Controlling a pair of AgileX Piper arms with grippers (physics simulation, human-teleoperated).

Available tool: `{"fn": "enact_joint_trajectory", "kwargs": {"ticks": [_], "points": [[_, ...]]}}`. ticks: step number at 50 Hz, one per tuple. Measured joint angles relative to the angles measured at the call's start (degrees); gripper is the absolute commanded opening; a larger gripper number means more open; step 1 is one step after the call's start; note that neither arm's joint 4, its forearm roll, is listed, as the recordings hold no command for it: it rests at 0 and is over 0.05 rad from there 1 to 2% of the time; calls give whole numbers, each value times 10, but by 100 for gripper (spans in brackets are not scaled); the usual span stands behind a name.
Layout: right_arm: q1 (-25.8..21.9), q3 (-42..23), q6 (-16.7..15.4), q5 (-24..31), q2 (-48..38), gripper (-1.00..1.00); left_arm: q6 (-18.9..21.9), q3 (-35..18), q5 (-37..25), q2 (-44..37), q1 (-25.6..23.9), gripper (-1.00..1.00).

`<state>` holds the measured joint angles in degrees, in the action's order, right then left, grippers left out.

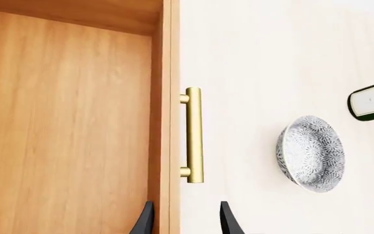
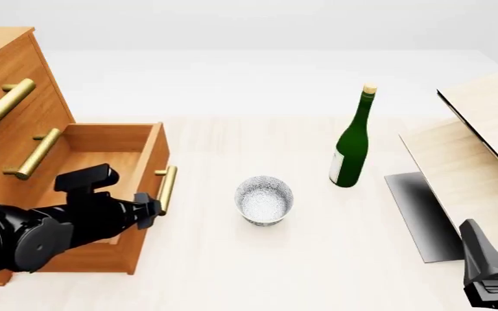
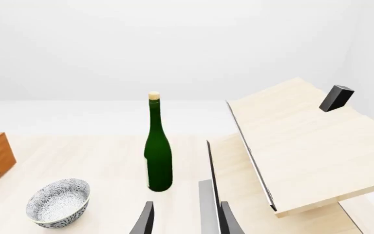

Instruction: Put the bowl in the bottom drawer of the cabinet and close it.

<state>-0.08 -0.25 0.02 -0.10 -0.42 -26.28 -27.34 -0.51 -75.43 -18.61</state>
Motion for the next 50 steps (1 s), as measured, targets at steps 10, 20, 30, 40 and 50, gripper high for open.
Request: {"fn": "enact_joint_trajectory", "kwargs": {"ticks": [10, 20, 30, 40, 50], "points": [[0, 0, 0, 0, 0, 100, 3, -5, -1, -6, -12, 100], [0, 0, 0, 0, 0, 100, 3, -9, -8, -7, -20, 100], [0, 0, 0, 0, 0, 100, -2, -11, -21, -3, -25, 100], [0, 0, 0, 0, 0, 100, -4, -14, -35, 5, -28, 100], [0, 0, 0, 0, 0, 100, 4, -18, -55, 25, -28, 100]]}}
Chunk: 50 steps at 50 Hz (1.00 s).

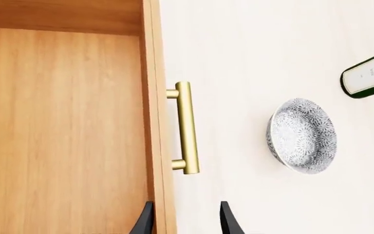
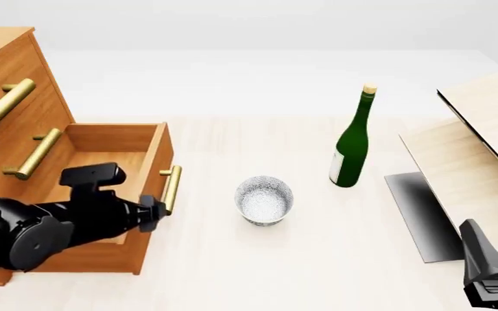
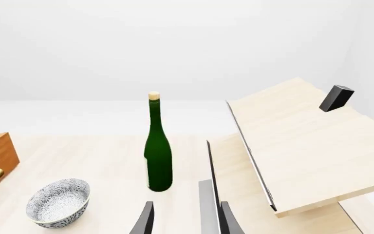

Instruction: Put the bowl in the bottom drawer of the cabinet and close it.

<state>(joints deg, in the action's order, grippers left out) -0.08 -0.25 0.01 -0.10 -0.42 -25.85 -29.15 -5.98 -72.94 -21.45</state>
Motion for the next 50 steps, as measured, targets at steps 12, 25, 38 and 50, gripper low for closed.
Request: {"fn": "enact_joint_trajectory", "kwargs": {"ticks": [12, 25, 38, 50], "points": [[0, 0, 0, 0, 0, 100, 16, -8, -22, 32, 1, 100], [0, 0, 0, 0, 0, 100, 42, -29, -41, 66, 1, 100], [0, 0, 0, 0, 0, 100, 60, -46, -61, 93, 3, 100], [0, 0, 0, 0, 0, 100, 70, -58, -72, 114, -4, 100]]}}
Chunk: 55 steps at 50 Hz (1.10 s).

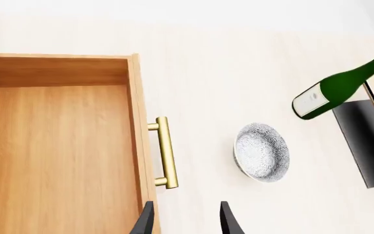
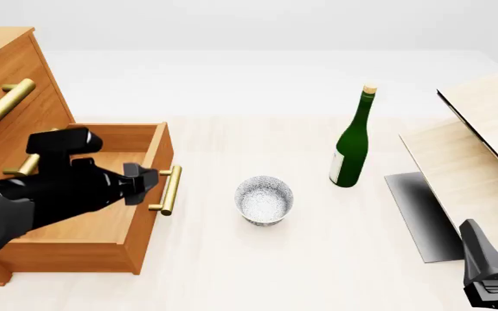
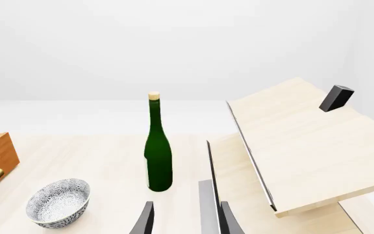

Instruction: Put the bowl in the bottom drawer of the cabinet and close it.

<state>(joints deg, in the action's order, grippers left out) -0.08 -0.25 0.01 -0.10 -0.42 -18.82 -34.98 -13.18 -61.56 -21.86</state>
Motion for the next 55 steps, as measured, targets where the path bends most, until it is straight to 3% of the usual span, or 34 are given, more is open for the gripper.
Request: {"fn": "enact_joint_trajectory", "kwargs": {"ticks": [31, 55], "points": [[0, 0, 0, 0, 0, 100, 38, -49, -3, -8, -31, 100], [0, 0, 0, 0, 0, 100, 35, -79, 21, -47, -70, 100]]}}
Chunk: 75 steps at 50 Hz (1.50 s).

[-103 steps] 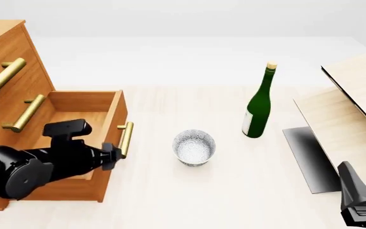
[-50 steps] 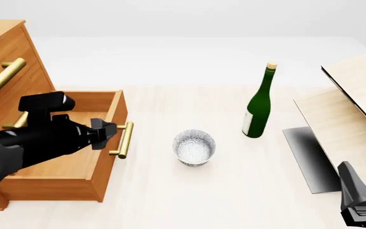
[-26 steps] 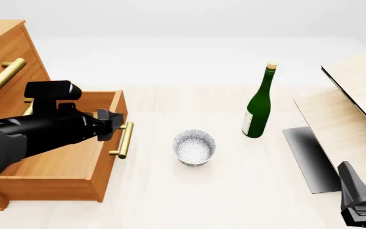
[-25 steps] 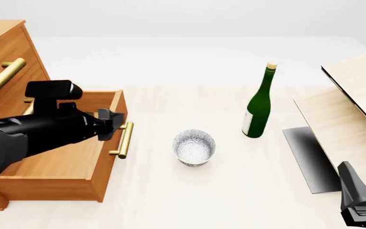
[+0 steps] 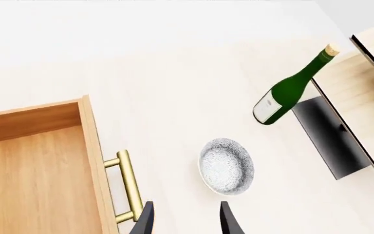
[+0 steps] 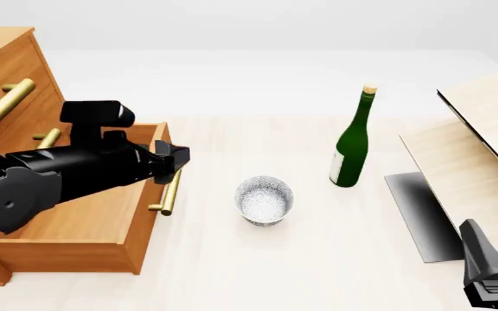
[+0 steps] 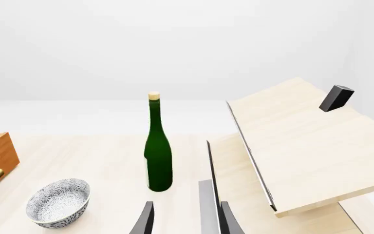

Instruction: Put the bowl in the bottom drawer of the cabinet and close it.

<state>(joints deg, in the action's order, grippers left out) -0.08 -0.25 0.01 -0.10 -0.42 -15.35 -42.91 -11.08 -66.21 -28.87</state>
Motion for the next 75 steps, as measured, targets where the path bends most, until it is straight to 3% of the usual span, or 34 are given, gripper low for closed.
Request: {"fn": "enact_joint_trajectory", "kwargs": {"ticks": [35, 75], "points": [[0, 0, 0, 0, 0, 100, -28, -19, 51, -41, -36, 100], [0, 0, 0, 0, 0, 100, -53, -44, 106, -106, -36, 100]]}}
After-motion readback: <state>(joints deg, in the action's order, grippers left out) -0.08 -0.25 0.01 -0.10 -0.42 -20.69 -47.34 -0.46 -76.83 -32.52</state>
